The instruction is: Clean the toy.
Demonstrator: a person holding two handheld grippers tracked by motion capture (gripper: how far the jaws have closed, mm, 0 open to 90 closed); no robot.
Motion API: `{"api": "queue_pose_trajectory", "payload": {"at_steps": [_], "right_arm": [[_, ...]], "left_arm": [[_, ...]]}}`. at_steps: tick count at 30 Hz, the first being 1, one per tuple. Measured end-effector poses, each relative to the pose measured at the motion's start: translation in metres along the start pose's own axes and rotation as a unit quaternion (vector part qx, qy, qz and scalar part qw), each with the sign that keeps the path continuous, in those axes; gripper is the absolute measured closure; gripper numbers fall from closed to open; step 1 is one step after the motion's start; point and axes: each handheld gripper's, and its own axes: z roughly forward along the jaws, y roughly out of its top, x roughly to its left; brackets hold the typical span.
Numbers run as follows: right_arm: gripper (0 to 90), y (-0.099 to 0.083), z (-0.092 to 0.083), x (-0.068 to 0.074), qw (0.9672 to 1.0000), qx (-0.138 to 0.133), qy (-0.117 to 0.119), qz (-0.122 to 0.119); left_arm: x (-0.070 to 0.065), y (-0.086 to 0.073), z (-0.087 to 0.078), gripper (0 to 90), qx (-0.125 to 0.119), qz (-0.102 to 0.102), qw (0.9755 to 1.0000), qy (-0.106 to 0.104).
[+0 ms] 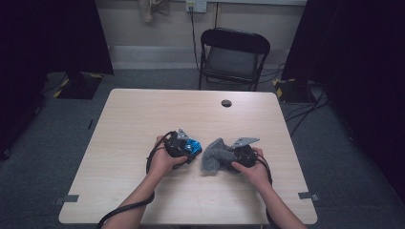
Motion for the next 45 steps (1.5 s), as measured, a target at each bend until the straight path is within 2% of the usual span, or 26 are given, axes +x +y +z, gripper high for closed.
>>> {"api": "queue_pose_trajectory", "payload": {"at_steps": [4,7,8,11,13,16,17,18,21,27,30,35,40,41,43,45], "right_arm": [[37.1,0.000,0.000,0.000,1.0000,-0.002,-0.001,0.002],[37.1,0.000,0.000,0.000,1.0000,-0.002,-0.001,0.002],[37.2,0.000,0.000,0.000,1.0000,-0.001,0.000,0.003],[37.2,0.000,0.000,-0.001,1.0000,-0.001,0.000,0.004],[37.2,0.000,0.000,-0.001,1.0000,-0.001,0.000,0.004],[37.2,0.001,0.000,0.000,1.0000,0.000,-0.001,0.005],[37.2,0.001,0.000,0.000,1.0000,-0.001,-0.001,0.005],[37.2,0.001,0.000,0.000,1.0000,0.000,-0.001,0.005],[37.2,0.001,0.000,0.000,1.0000,0.001,-0.001,0.004],[37.1,0.002,0.001,0.000,1.0000,0.003,-0.002,0.003],[37.0,0.002,0.001,-0.001,1.0000,0.003,-0.001,0.002],[37.0,0.002,0.001,-0.001,1.0000,0.003,-0.001,0.002],[36.8,0.002,0.001,0.000,1.0000,0.002,-0.001,0.001],[36.8,0.002,0.001,0.000,1.0000,0.003,-0.002,0.001],[36.6,0.002,0.001,0.000,1.0000,0.003,-0.002,0.002],[36.6,0.002,0.001,-0.001,1.0000,0.003,-0.001,0.002]], "left_arm": [[0.002,-0.002,-0.002,24.6,-0.002,-0.003,1.0000,-0.007],[0.001,-0.002,-0.005,24.6,0.005,-0.001,1.0000,-0.007],[0.001,-0.002,-0.007,24.6,0.006,0.006,0.9999,-0.009],[0.003,0.001,-0.017,24.7,-0.003,0.004,0.9999,-0.014],[0.004,0.002,-0.025,24.7,0.003,0.009,0.9998,-0.020],[0.002,-0.003,-0.028,24.7,0.010,0.013,0.9995,-0.028],[0.002,-0.003,-0.028,24.7,0.010,0.013,0.9995,-0.028],[-0.001,-0.007,-0.028,24.7,0.019,0.023,0.9991,-0.031],[0.000,-0.012,-0.028,24.7,0.021,0.025,0.9989,-0.032],[0.000,-0.017,-0.023,24.5,0.013,0.017,0.9993,-0.030],[0.000,-0.020,-0.020,24.5,0.007,0.020,0.9993,-0.031],[-0.001,-0.019,-0.019,24.4,0.008,0.022,0.9993,-0.031],[-0.001,-0.019,-0.019,23.9,0.007,0.013,0.9995,-0.028],[-0.001,-0.017,-0.019,23.1,0.007,0.018,0.9996,-0.022],[-0.001,-0.013,-0.019,15.4,-0.011,0.006,0.9998,-0.018],[0.001,-0.007,-0.017,14.8,-0.011,0.009,0.9998,-0.017]]}}
